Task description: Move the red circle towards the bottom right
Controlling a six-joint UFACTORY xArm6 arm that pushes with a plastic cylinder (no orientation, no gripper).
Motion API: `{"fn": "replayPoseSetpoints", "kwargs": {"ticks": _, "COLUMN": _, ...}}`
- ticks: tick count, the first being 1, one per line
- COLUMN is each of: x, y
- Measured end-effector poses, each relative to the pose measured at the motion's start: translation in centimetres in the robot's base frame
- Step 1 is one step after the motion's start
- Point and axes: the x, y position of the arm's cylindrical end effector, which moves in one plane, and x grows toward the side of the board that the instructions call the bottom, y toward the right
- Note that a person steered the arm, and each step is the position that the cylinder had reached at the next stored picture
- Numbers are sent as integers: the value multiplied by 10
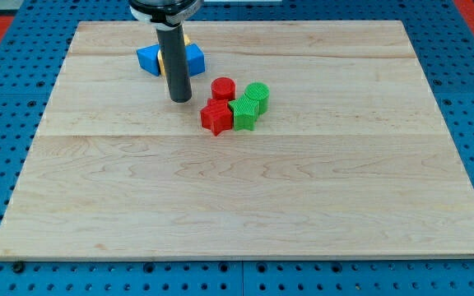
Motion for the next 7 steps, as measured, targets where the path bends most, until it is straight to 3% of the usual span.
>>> {"fn": "replayPoseSetpoints", "kwargs": {"ticks": 7, "x": -10, "y": 8}}
